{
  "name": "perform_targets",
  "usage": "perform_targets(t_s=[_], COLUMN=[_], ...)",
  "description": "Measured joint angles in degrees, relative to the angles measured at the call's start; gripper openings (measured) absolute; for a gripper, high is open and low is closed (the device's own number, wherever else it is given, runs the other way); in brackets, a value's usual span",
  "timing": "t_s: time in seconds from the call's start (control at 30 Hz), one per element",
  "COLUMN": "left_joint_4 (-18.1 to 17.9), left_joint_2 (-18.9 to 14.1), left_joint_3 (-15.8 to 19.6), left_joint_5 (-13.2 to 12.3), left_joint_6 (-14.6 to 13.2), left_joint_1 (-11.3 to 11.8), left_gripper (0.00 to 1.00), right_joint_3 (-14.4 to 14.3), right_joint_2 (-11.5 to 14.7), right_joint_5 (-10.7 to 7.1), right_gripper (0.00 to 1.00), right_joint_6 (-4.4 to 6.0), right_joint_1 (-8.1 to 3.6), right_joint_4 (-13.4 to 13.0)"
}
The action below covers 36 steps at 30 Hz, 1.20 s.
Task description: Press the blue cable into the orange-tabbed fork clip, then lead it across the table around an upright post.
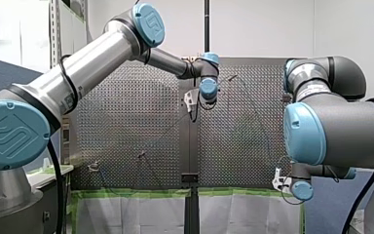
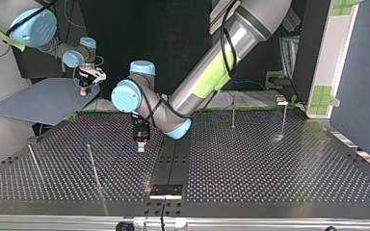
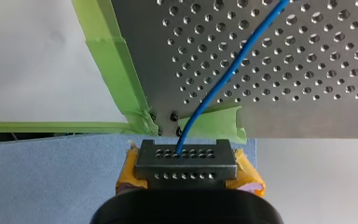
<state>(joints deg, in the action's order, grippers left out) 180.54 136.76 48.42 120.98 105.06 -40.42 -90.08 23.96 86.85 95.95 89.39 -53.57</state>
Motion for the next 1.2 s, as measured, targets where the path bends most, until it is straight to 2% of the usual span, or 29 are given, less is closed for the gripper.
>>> perform_targets(t_s=[0.3, 0.5, 0.63, 0.83, 1.0, 1.2], left_joint_4=[0.72, 0.81, 0.97, 2.72, 4.59, 6.15], left_joint_2=[-2.25, -2.67, -2.68, -2.70, -2.79, -3.39], left_joint_3=[-0.05, -0.03, -0.03, -0.02, -0.02, -0.02], left_joint_5=[3.13, 3.60, 2.75, 0.03, -1.29, -0.96], left_joint_6=[4.94, 8.22, 10.10, 12.75, 13.06, 12.30], left_joint_1=[0.00, 0.05, -0.08, -0.22, -0.46, -0.91], left_gripper=[1.00, 1.00, 1.00, 1.00, 1.00, 1.00], right_joint_3=[0.01, 0.02, 0.02, 0.01, 0.01, 0.02], right_joint_2=[0.01, 0.01, 0.01, 0.00, 0.00, 0.00], right_joint_5=[0.06, 0.14, 0.19, 0.18, 0.25, 0.26], right_gripper=[0.00, 0.00, 0.00, 0.00, 0.00, 0.00], right_joint_6=[-0.19, -0.15, -0.07, 0.02, 0.04, 0.04], right_joint_1=[0.40, 0.45, 0.47, 0.49, 0.50, 0.62], right_joint_4=[0.00, -0.07, -0.13, -0.18, -0.04, 0.03])
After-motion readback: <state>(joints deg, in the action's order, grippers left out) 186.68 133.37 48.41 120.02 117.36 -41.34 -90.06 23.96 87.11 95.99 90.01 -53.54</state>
